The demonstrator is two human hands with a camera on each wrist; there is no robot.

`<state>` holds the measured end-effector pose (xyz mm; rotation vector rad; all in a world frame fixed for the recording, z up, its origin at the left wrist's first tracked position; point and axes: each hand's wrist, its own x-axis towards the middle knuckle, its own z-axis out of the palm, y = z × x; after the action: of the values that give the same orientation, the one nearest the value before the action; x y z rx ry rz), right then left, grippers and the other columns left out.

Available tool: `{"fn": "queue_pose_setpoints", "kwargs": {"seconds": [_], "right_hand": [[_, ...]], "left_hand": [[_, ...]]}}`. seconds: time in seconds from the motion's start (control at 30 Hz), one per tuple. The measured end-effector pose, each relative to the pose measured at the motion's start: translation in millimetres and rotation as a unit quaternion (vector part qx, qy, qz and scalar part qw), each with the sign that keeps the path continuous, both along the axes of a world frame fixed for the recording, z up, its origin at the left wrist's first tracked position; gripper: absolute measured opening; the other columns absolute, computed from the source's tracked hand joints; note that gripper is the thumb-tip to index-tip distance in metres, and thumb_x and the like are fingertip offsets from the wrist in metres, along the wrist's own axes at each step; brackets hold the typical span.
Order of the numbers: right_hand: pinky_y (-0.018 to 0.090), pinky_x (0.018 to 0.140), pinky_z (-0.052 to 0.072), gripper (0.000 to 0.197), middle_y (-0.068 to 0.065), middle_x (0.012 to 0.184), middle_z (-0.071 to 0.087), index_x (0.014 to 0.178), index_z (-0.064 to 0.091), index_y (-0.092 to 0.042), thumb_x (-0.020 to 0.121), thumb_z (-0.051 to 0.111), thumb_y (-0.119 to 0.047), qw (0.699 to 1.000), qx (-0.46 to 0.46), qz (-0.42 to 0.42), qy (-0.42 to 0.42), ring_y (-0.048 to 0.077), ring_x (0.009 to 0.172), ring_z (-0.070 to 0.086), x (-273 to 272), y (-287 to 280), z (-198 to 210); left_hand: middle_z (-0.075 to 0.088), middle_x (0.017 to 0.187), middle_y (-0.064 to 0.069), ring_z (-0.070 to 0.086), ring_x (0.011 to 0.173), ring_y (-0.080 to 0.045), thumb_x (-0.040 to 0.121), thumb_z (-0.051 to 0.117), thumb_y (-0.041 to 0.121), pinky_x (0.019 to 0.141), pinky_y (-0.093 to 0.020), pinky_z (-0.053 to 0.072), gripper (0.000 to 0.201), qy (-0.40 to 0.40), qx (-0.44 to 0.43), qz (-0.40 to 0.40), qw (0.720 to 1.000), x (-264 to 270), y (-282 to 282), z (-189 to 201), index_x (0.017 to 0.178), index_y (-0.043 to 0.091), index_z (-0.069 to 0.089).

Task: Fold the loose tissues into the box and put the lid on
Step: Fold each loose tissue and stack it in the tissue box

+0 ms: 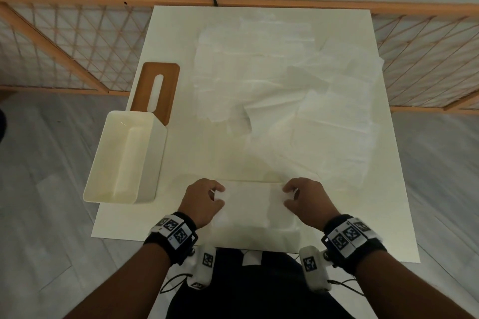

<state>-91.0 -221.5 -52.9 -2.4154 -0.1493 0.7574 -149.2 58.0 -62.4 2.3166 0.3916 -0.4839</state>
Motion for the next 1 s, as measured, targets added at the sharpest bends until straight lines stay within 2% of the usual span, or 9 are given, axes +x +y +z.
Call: {"fn": "queue_pose_setpoints", "kwargs": {"seconds": [0.13, 0.2, 0.37, 0.5, 0.6, 0.7, 0.87, 0.93, 1.0], "right_hand": [[0.004, 0.062, 0.032, 0.022, -0.009, 0.087, 0.056, 0.095, 0.069, -0.019, 0.076, 0.076, -0.008, 1.0, -0.004, 0.009, -0.025, 0.003, 0.071, 0.049, 0.3, -0.6, -3.7], [0.004, 0.063, 0.032, 0.022, -0.007, 0.09, 0.055, 0.095, 0.069, -0.017, 0.076, 0.075, -0.007, 0.999, -0.001, 0.009, -0.034, -0.001, 0.07, 0.047, 0.8, -0.7, -6.0], [0.016, 0.072, 0.038, 0.022, -0.005, 0.099, 0.055, 0.095, 0.07, -0.016, 0.077, 0.075, -0.006, 0.999, -0.004, 0.012, -0.044, 0.013, 0.084, 0.055, 1.9, -1.1, -10.5], [0.016, 0.078, 0.039, 0.024, -0.005, 0.104, 0.047, 0.097, 0.071, -0.017, 0.075, 0.08, -0.012, 0.998, -0.004, 0.012, -0.067, 0.013, 0.091, 0.052, 5.7, -4.3, -6.2], [0.008, 0.073, 0.036, 0.027, -0.006, 0.102, 0.049, 0.097, 0.071, -0.019, 0.073, 0.083, -0.016, 0.995, 0.028, -0.026, -0.093, 0.006, 0.083, 0.05, 19.5, -6.9, 5.2], [0.004, 0.068, 0.035, 0.022, -0.01, 0.097, 0.055, 0.094, 0.07, -0.021, 0.075, 0.083, -0.02, 0.993, 0.049, -0.06, -0.087, -0.002, 0.076, 0.05, 33.4, -8.2, 20.8], [0.005, 0.064, 0.038, 0.013, -0.016, 0.092, 0.063, 0.091, 0.068, -0.025, 0.082, 0.078, -0.025, 0.99, 0.073, -0.111, -0.042, -0.002, 0.074, 0.055, 42.1, -16.6, 38.3], [0.006, 0.062, 0.039, 0.01, -0.017, 0.088, 0.064, 0.089, 0.07, -0.025, 0.083, 0.078, -0.026, 0.987, 0.084, -0.136, -0.03, -0.001, 0.074, 0.056, 44.0, -22.1, 41.0], [0.007, 0.059, 0.039, 0.009, -0.016, 0.084, 0.066, 0.086, 0.071, -0.025, 0.082, 0.079, -0.026, 0.981, 0.102, -0.167, -0.018, -0.001, 0.071, 0.056, 45.9, -27.4, 41.4]], "left_hand": [[0.063, 0.097, 0.004, 0.056, 0.075, -0.004, 0.077, 0.079, 0.011, 0.069, -0.004, 0.036, 0.023, -0.028, 0.007, 0.001, 1.0, 2.4, 1.4, -4.5, 0.093, 0.023, 0.069], [0.064, 0.096, 0.003, 0.058, 0.075, -0.007, 0.076, 0.08, 0.011, 0.073, -0.012, 0.041, 0.023, -0.039, 0.006, 0.005, 0.999, 3.2, 0.9, -6.6, 0.092, 0.024, 0.069], [0.061, 0.094, 0.002, 0.057, 0.075, -0.009, 0.073, 0.083, 0.014, 0.079, -0.027, 0.049, 0.026, -0.02, 0.016, -0.006, 1.0, 8.3, -0.4, -7.9, 0.078, 0.031, 0.064], [0.057, 0.099, 0.001, 0.05, 0.095, -0.014, 0.072, 0.084, 0.029, 0.089, -0.028, 0.04, 0.022, -0.054, 0.045, 0.016, 0.997, 41.6, -10.1, 11.0, 0.08, 0.024, 0.064], [0.065, 0.096, 0.005, 0.06, 0.09, -0.012, 0.075, 0.082, 0.041, 0.084, -0.026, 0.046, 0.038, -0.056, -0.068, 0.133, 0.987, 97.6, -28.4, 34.9, 0.098, 0.017, 0.064], [0.071, 0.094, -0.001, 0.069, 0.087, -0.016, 0.064, 0.082, 0.057, 0.09, -0.036, 0.057, 0.069, -0.003, -0.214, 0.27, 0.939, 155.1, -51.2, 47.2, 0.114, 0.017, 0.059], [0.066, 0.123, -0.012, 0.067, 0.106, -0.031, 0.077, 0.082, 0.04, 0.085, -0.036, 0.057, 0.066, 0.058, -0.183, 0.287, 0.938, 205.1, -63.8, 47.8, 0.133, 0.013, 0.058], [0.066, 0.125, -0.013, 0.065, 0.109, -0.032, 0.081, 0.079, 0.025, 0.093, -0.038, 0.055, 0.054, 0.054, -0.19, 0.297, 0.934, 210.7, -62.6, 48.7, 0.129, 0.008, 0.062], [0.066, 0.11, -0.015, 0.061, 0.091, -0.027, 0.085, 0.072, 0.016, 0.077, -0.031, 0.054, 0.028, 0.04, -0.198, 0.297, 0.933, 209.2, -58.4, 57.1, 0.112, 0.009, 0.068]]}}
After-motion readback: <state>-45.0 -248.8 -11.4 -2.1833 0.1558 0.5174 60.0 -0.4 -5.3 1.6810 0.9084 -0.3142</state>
